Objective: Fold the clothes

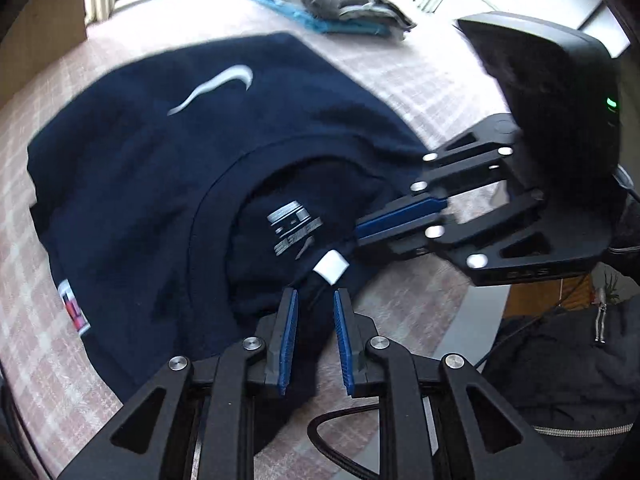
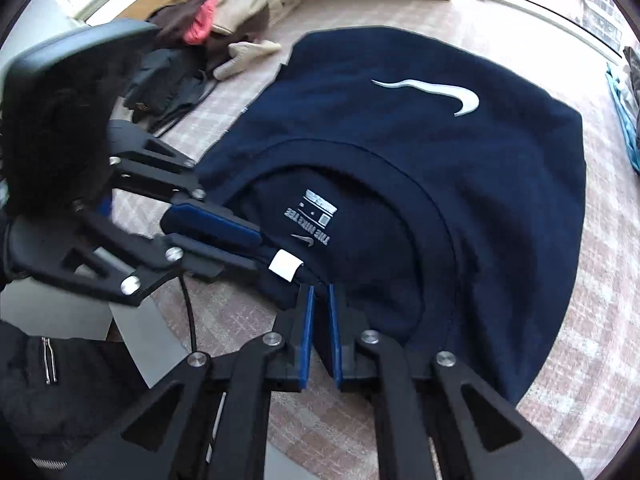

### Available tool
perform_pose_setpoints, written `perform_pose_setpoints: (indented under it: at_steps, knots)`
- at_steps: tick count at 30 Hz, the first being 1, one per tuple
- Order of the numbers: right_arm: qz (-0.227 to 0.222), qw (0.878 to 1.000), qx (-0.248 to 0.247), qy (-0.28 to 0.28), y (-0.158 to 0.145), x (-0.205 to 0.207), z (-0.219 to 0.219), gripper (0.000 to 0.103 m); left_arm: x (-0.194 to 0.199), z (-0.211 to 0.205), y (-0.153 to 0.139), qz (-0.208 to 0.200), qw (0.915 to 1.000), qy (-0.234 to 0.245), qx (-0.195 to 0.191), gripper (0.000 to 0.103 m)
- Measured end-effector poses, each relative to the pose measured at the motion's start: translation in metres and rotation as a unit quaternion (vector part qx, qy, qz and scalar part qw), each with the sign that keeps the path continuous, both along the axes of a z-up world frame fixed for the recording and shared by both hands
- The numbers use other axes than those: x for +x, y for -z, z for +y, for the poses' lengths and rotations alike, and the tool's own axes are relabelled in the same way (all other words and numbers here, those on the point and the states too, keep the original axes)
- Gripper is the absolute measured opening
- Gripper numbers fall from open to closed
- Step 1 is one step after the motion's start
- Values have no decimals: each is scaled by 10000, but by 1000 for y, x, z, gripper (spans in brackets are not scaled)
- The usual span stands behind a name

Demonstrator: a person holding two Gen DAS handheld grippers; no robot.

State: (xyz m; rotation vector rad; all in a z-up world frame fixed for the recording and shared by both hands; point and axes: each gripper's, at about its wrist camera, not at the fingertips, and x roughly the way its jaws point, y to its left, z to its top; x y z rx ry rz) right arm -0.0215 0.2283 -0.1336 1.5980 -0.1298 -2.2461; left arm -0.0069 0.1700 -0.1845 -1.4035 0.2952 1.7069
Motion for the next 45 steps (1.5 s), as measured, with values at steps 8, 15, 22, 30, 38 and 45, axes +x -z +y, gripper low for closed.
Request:
perform_pose_setpoints:
  at_steps: [8,15,22,30,38,45]
  knots:
    - [639,9751,-123,2120,-50,-5,119,53,-40,-107,-39,-297,9783,-2005,420,29]
    - [219,9608,-456,2724,-23,-40,155,53,-107,-129,-9,-956,9358,-3320,701,32]
    - [-7,9579,-651,2796,4,-58,155,53,-122,-121,10,-1256,9287,-3426,660,35]
    - [-155,9552,-821,2840,11,-61,158,53,-124,-109,5,-1078,9368,-3289,502,44]
    - [-195,9535,-933,2860,12,-60,162,53,-126,-103,5,-833,9463,-3122,130,47]
    - [-224,9526,-1026,2854,13,-59,162,53,-128,-102,3,-789,9417,-3271,-34,47]
